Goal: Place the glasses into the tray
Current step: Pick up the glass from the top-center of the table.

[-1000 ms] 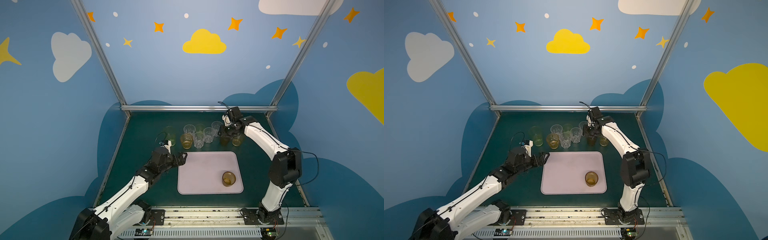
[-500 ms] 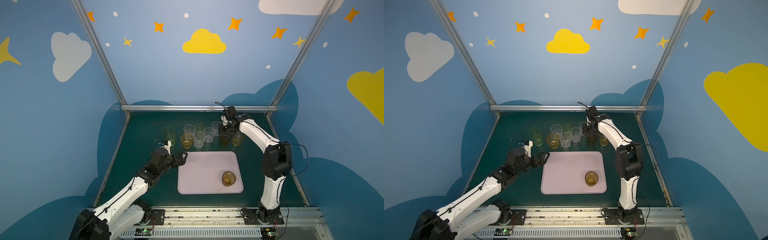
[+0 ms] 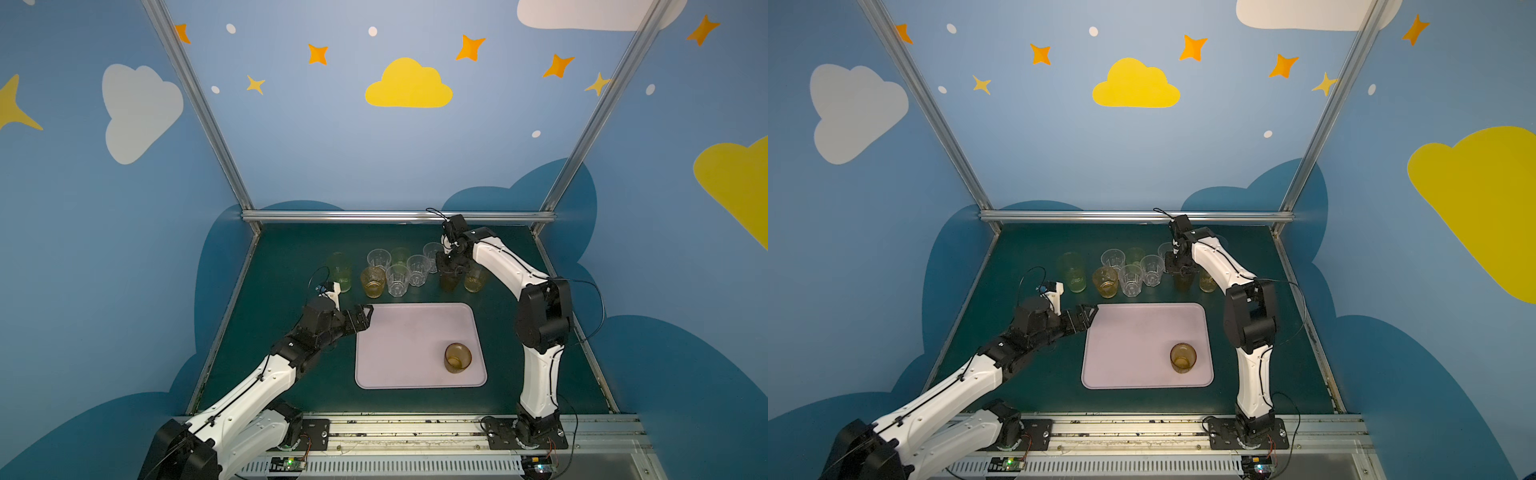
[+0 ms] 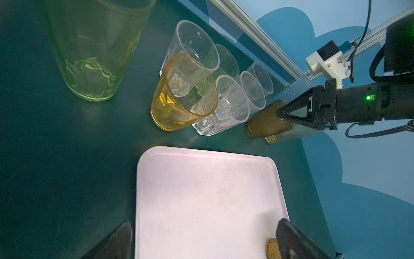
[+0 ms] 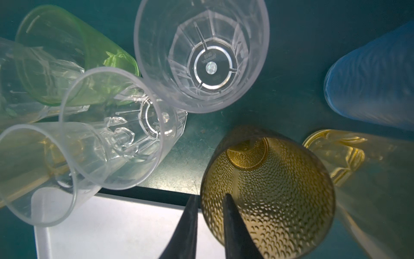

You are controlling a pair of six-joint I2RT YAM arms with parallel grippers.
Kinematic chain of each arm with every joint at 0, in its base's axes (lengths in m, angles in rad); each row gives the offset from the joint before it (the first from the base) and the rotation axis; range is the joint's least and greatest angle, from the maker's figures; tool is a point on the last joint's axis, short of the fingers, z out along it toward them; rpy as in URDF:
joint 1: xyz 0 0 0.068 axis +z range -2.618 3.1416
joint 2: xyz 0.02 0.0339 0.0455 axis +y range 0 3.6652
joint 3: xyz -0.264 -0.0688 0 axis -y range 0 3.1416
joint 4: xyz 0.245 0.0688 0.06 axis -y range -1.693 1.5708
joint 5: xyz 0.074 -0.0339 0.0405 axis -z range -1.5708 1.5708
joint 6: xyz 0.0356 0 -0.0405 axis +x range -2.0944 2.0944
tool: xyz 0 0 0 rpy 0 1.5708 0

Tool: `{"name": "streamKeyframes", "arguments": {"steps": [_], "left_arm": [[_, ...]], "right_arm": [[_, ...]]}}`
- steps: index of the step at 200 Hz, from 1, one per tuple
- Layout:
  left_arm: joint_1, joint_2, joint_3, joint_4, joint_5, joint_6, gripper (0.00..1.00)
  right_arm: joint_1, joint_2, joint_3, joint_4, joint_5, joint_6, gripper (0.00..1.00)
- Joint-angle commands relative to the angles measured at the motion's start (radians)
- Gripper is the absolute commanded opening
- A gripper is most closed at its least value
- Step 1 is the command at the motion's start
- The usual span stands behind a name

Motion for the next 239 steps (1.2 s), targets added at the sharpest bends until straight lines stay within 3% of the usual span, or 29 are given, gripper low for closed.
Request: {"name": "streamKeyframes", "arguments": {"steps": [1, 70, 159, 239], "left_arm": [[0.003, -0.01, -0.007, 0.002, -0.016, 0.0, 1.0], [0.003, -0.008, -0.012, -0.001, -0.027, -0.004, 1.0], [0.003, -0.019, -0.017, -0.008, -0.033, -0.002, 1.0], [0.002, -0.064, -0.029, -0.024, -0.065, 0.003, 1.0]], "right_arm": [[-0.004, 0.033, 0.029, -0.026, 0.008, -0.011, 0.19], [0.0, 0.079, 0.069, -0.038, 0.009, 0.003, 0.15], [0.004, 0.067, 0.075, -0.048, -0.036, 0.033, 0.0], [0.026, -0.031, 0.031, -0.055, -0.032, 0.048, 0.0]]}}
